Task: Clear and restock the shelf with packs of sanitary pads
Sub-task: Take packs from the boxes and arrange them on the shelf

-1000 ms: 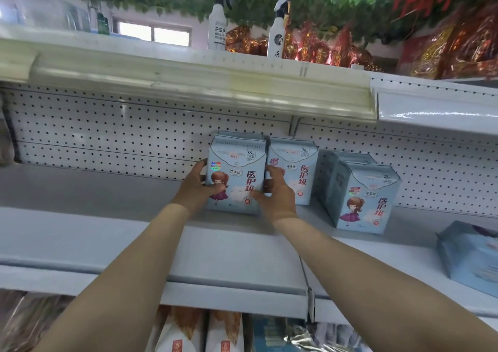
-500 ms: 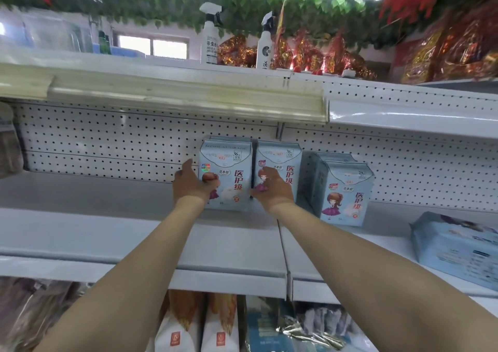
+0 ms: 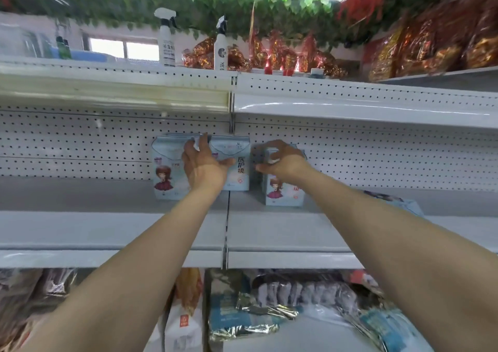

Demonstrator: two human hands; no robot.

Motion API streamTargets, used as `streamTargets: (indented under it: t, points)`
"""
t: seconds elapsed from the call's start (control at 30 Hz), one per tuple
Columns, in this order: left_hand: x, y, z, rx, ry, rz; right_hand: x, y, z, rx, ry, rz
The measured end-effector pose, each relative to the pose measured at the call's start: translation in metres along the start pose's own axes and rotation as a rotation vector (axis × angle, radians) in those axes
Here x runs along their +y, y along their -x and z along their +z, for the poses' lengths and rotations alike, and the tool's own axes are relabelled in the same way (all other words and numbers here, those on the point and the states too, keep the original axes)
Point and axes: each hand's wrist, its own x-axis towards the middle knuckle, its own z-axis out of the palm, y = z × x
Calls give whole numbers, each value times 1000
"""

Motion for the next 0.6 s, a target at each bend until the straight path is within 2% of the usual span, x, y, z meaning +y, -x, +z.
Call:
streamTargets:
  t: [0.13,0.23,0.43,0.6]
  points:
    - [53,30,41,-71,40,133,37,22,-58,65,189,-24]
    - [89,56,75,-126,43,221,73,37,-95,77,237,19]
    - [143,100,137,-302,-58,304,149,62,-153,91,283,142]
    - [168,127,177,-441,-115,296,202,80,-185,106,283,208]
